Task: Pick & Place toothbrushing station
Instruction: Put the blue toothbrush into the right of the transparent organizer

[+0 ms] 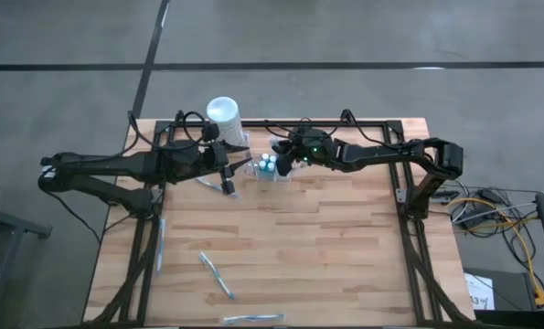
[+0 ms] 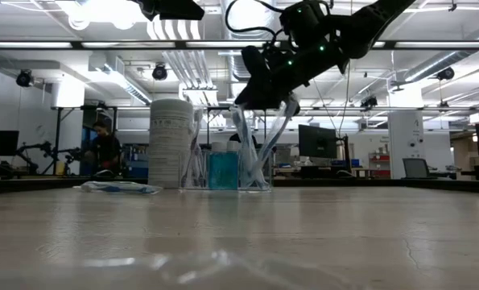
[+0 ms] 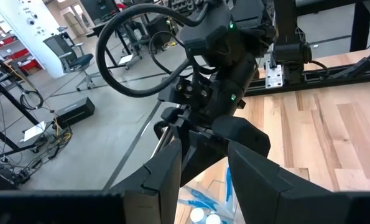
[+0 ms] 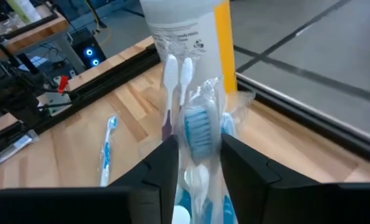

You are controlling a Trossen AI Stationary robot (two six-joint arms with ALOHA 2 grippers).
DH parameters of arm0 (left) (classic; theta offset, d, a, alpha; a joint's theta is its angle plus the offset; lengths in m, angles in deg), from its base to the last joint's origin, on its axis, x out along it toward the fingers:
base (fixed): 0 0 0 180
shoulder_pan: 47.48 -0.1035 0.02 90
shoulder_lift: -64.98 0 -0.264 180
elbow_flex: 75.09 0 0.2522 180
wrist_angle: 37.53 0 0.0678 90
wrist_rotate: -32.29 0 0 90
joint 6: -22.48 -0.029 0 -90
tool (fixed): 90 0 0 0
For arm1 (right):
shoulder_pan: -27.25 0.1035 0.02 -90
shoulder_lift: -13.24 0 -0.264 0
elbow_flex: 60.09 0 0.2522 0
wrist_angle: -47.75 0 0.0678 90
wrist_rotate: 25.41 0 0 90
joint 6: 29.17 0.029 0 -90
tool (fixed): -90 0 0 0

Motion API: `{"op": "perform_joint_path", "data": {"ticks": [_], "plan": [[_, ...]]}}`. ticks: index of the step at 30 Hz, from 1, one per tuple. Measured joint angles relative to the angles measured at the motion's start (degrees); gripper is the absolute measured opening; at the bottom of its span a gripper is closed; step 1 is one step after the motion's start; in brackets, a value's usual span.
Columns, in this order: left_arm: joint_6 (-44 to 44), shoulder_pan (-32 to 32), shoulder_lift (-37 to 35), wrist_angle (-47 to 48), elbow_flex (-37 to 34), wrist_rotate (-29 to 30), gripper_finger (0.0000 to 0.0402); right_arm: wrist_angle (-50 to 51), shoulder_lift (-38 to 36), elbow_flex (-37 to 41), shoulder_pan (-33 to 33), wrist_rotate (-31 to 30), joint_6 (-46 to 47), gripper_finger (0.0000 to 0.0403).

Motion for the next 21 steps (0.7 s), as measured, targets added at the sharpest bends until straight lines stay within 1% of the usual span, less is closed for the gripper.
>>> {"op": "perform_joint_path", "data": {"ticks": [9,12,18,21], "plan": [[0.0,-0.01,0.0,0.0,0.0,0.0,0.0138,2.67,-0.65,0.09,1.07,0.53,3.73,0.0121],[0.0,-0.01,0.0,0.0,0.0,-0.01,0.0138,5.3,-0.68,0.09,1.28,0.58,5.13,0.0121],[0.0,0.0,0.0,0.0,0.0,-0.01,0.0138,8.74,-1.89,-0.07,1.38,0.39,5.13,0.0121],[0.0,-0.01,0.0,0.0,0.0,0.0,0.0138,8.85,-3.55,-0.07,1.38,-0.73,3.21,0.0121]]}}
